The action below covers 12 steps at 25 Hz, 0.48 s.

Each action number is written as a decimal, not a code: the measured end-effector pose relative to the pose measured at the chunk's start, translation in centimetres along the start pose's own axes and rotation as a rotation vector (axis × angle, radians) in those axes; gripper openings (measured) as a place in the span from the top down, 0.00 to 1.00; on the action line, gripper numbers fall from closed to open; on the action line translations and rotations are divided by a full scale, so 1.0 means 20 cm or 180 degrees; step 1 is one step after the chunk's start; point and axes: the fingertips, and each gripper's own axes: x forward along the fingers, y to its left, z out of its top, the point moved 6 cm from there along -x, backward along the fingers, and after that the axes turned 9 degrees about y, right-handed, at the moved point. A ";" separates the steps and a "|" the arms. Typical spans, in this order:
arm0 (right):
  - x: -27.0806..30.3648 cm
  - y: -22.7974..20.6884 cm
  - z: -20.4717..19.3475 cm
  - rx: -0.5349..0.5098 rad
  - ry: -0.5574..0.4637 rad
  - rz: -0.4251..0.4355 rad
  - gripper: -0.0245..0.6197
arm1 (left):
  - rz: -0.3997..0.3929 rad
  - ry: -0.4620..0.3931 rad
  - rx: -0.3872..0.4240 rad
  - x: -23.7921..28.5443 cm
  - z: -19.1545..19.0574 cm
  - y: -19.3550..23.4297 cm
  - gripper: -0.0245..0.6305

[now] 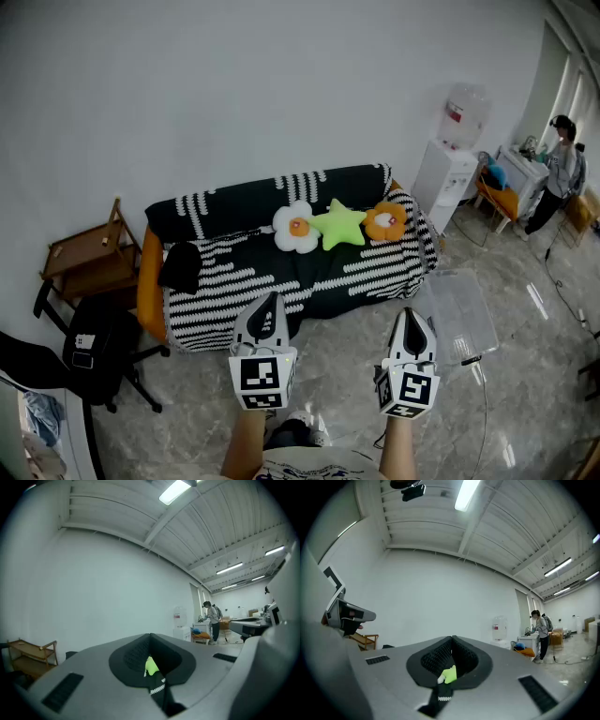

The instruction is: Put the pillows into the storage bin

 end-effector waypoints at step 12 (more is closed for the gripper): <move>-0.01 0.00 -0.01 0.0010 -0.0022 -0.0049 0.95 | -0.0008 0.0006 -0.0037 0.00 -0.02 0.01 0.94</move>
